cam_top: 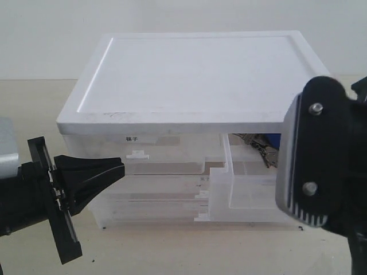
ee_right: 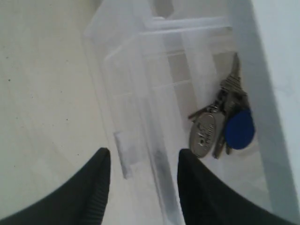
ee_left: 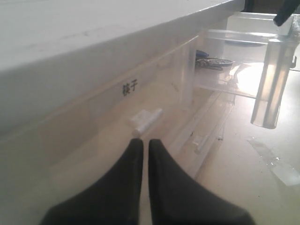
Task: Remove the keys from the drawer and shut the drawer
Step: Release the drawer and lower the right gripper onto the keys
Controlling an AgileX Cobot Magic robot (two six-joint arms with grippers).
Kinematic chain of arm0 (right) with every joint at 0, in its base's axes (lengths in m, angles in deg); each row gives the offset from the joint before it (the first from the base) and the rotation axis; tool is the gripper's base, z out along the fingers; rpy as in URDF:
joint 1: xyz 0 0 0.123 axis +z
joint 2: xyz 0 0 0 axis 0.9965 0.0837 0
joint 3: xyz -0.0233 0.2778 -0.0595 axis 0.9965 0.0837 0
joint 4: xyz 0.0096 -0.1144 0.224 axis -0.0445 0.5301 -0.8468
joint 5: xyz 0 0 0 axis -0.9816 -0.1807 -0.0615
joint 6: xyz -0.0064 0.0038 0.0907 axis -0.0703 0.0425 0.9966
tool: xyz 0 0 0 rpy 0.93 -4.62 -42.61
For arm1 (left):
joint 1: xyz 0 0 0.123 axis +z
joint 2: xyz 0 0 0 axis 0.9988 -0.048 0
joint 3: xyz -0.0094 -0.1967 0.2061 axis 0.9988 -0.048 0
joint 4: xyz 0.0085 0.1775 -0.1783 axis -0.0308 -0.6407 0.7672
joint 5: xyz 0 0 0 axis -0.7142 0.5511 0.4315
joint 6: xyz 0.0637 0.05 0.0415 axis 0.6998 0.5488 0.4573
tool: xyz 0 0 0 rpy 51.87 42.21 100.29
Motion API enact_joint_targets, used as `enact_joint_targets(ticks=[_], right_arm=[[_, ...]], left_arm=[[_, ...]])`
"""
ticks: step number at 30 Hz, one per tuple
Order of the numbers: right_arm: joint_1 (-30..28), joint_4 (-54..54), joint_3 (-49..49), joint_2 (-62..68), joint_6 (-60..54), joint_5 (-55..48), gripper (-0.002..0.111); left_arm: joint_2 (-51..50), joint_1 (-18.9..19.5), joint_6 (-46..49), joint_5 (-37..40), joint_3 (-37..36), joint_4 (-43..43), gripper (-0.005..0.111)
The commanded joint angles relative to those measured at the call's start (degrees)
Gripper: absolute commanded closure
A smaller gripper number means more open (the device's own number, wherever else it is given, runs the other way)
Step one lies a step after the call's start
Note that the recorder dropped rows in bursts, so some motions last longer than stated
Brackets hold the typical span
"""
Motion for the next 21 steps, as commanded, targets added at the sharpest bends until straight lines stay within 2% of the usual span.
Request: enact_joint_targets(ticks=[1,3,4,5,6,8,13,17,21], right_arm=[[-0.49,-1.48,0.09,5.03,-4.31,0.37,0.068],[-0.49,-1.48,0.09,6.88,-4.69,0.37,0.068],[-0.49,-1.48,0.09,7.38,-5.60,0.37,0.074],[-0.49,-1.48,0.09,7.38,-6.14,0.82,0.079],[-0.49,-1.13,-0.03,6.69,-6.73,0.94,0.094],[-0.49,-0.85,-0.03,6.43,-7.17,0.84,0.108],[-0.24,-3.73,-0.03,5.44,-7.82,0.49,0.108],[-0.24,-10.13,-0.03,3.60,-17.02,-2.84,0.108],[-0.24,-11.19,-0.03,1.64,-19.17,-4.50,0.108]], left_arm=[[-0.18,-0.26,0.23,-0.85,0.25,0.51,0.102],[-0.18,-0.26,0.23,-0.85,0.25,0.51,0.102],[-0.18,-0.26,0.23,-0.85,0.25,0.51,0.102],[-0.18,-0.26,0.23,-0.85,0.25,0.51,0.102],[-0.18,-0.26,0.48,-0.85,0.25,0.85,0.102],[-0.18,-0.26,0.47,-0.85,0.25,1.30,0.102],[-1.00,-0.26,0.67,-0.85,2.04,2.80,0.102],[-4.58,-0.26,1.27,-0.85,3.28,4.81,0.102],[-5.29,-0.26,2.63,-0.85,3.28,6.81,0.102]])
